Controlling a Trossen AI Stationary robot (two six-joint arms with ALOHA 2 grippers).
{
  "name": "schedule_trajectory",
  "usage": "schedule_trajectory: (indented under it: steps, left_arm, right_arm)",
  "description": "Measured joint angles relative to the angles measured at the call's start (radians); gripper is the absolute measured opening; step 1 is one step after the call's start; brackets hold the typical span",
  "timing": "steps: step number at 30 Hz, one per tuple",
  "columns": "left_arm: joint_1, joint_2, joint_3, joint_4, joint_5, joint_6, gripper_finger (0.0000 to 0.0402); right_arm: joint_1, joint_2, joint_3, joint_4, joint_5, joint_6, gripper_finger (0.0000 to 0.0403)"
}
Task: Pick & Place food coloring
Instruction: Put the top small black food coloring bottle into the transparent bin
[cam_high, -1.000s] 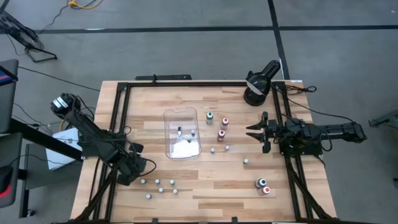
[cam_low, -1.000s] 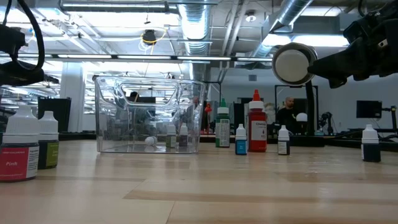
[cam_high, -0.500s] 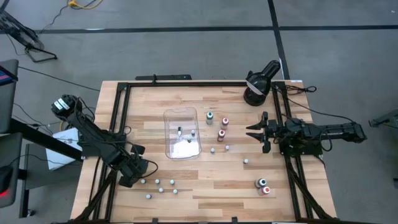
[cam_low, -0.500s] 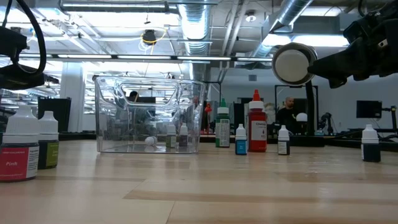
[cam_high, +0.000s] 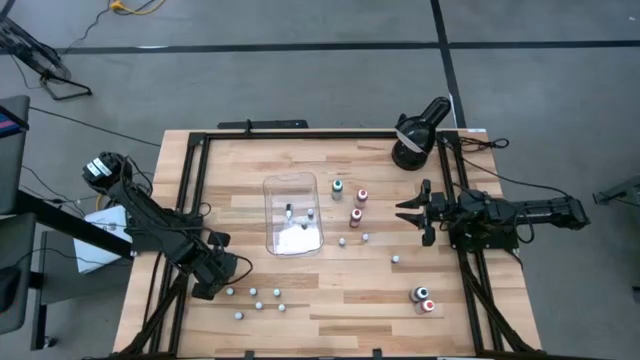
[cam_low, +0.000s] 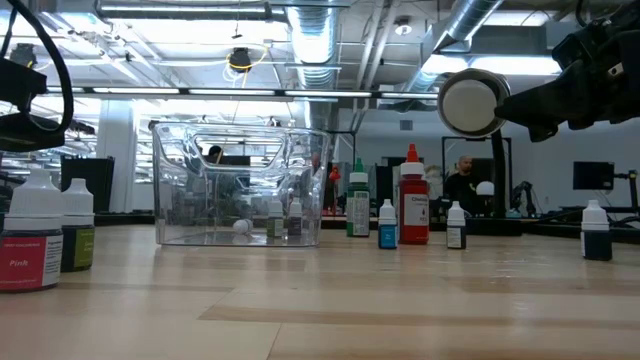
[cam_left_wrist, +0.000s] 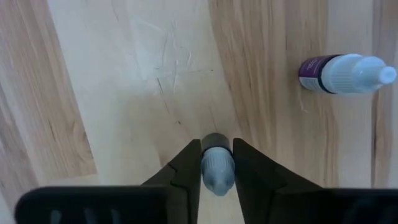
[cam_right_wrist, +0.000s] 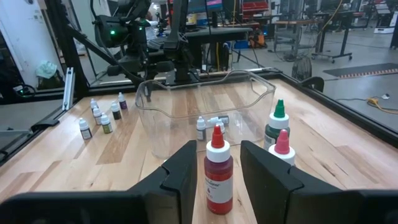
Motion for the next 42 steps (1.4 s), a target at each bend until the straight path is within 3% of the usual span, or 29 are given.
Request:
schedule_trajectory:
  steps: [13, 24, 31, 42]
  left_arm:
    - [0.039, -0.033, 0.008, 0.038, 0.009, -0.050, 0.0059]
    - [0.147, -0.203, 0.008, 0.012, -0.019, -0.052, 0.0060]
    - [0.242, -0.306, 0.012, 0.069, -0.105, -0.084, 0.0064]
    - [0.440, -0.282, 0.202, 0.083, -0.232, 0.104, 0.0061]
  right_arm:
    - [0.000, 0.000, 0.000, 0.000, 0.000, 0.000, 0.0113]
    - [0.000, 0.000, 0.000, 0.000, 0.000, 0.000, 0.0113]
    - [0.000, 0.000, 0.000, 0.000, 0.000, 0.000, 0.0113]
    - [0.000, 0.000, 0.000, 0.000, 0.000, 0.000, 0.0113]
